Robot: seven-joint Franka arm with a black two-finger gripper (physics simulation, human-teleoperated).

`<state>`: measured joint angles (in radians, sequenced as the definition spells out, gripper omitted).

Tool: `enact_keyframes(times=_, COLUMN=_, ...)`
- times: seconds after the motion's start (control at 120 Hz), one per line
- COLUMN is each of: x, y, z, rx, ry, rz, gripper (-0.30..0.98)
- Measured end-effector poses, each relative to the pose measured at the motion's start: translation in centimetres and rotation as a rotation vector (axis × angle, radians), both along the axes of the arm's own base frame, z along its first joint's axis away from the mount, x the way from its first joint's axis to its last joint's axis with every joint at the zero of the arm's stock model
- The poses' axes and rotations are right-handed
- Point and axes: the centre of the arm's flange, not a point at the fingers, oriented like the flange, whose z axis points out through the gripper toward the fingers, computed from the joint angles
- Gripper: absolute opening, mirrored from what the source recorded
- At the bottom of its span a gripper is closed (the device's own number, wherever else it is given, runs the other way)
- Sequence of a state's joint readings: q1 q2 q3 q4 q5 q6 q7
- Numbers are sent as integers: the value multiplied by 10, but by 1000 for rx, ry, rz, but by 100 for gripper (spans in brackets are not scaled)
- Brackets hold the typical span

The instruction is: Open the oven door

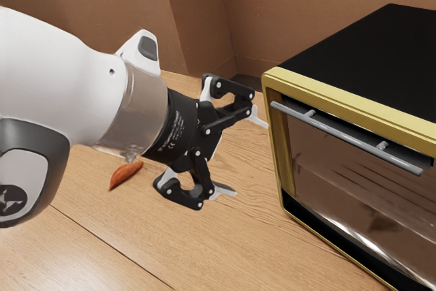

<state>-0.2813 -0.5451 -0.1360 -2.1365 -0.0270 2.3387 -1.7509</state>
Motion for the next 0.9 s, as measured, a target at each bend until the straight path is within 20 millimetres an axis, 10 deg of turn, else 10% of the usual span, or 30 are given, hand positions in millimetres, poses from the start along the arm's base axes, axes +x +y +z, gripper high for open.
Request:
enact_keyframes(times=0.475, x=46, y=-18, z=-8, rx=-124, ry=24, rz=168, gripper=68)
enact_keyframes(times=0.9, x=96, y=5, z=-28, rx=-84, ry=58, rz=192, gripper=68)
